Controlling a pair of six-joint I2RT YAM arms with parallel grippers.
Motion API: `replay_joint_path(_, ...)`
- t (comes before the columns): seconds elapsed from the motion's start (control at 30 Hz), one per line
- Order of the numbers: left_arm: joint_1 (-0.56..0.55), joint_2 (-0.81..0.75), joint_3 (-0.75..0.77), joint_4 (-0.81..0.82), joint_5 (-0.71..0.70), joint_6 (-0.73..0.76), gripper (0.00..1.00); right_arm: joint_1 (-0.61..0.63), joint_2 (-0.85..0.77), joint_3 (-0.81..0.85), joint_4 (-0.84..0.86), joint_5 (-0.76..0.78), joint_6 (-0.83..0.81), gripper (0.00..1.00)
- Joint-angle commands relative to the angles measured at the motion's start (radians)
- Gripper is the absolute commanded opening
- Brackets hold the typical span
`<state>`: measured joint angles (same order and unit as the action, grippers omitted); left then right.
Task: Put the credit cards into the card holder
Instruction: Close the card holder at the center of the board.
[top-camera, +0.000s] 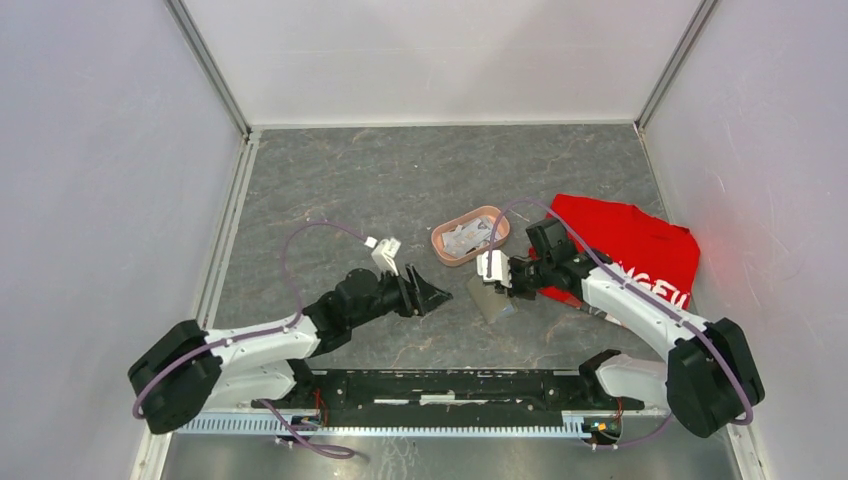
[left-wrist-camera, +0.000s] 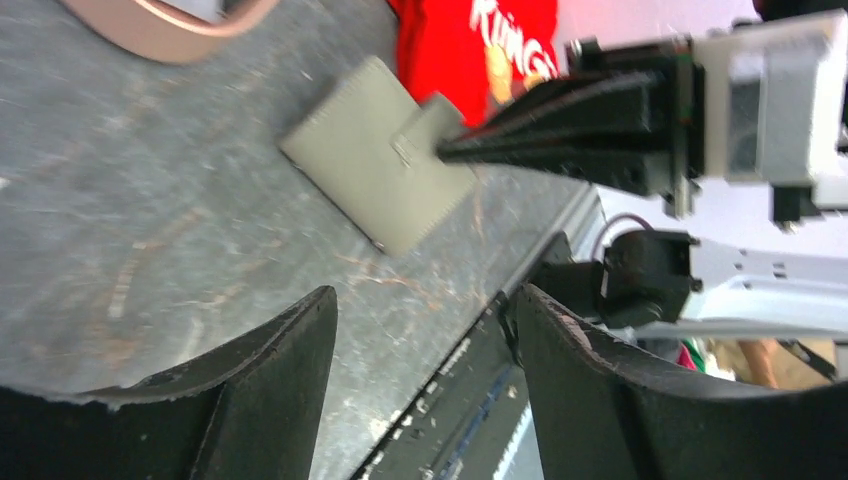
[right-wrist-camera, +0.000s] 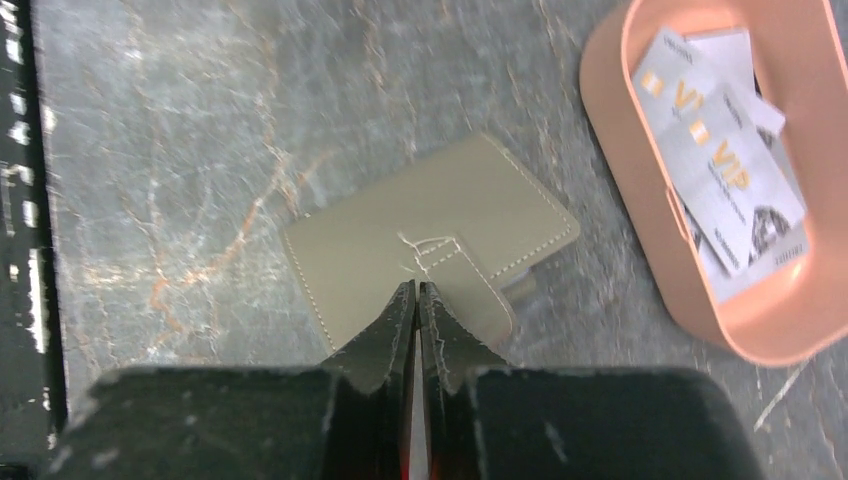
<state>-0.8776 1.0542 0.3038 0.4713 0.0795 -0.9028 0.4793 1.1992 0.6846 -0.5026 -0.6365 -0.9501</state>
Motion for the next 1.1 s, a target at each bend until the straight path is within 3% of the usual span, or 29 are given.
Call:
replay_joint_path(0.0,-0.079,0.119,0.043,0.169,0.003,-0.077,0.71,-0.012,-0.031,-0.033,0.048,0.152,0.070,0.09)
replay_joint_path(0.23,-0.128,0.436,0.226,0.225,-0.004,-0.064,0.58,-0.073,0.054,-0.030,0.018,0.151,0.100,0.11)
replay_joint_path(0.37,-0.148,0.563,0.342,0.130,-0.048,-0.066,0.49,-0.112,0.108,-0.019,-0.001,0.113,0.116,0.16)
replay_joint_path(0.5,-0.175,0.582,0.383,-0.034,-0.174,-0.096,0.51,-0.141,0.151,-0.002,-0.028,0.059,0.123,0.18)
replay_joint_path(0.67,-0.195,0.460,0.277,-0.044,-0.269,-0.115,0.57,-0.193,0.101,0.009,0.001,0.041,0.161,0.21)
replay_joint_path(0.8,-0.196,0.457,0.286,-0.048,-0.247,-0.073,0.61,-0.268,0.046,0.016,-0.020,-0.106,0.162,0.32)
replay_joint_path(0.93,-0.197,0.538,0.367,-0.039,-0.198,-0.054,0.59,-0.333,0.080,0.026,-0.078,-0.291,0.171,0.53)
replay_joint_path(1.07,-0.230,0.596,0.510,-0.241,-0.281,-0.018,0.58,-0.395,0.195,0.078,-0.228,-0.452,0.095,0.65)
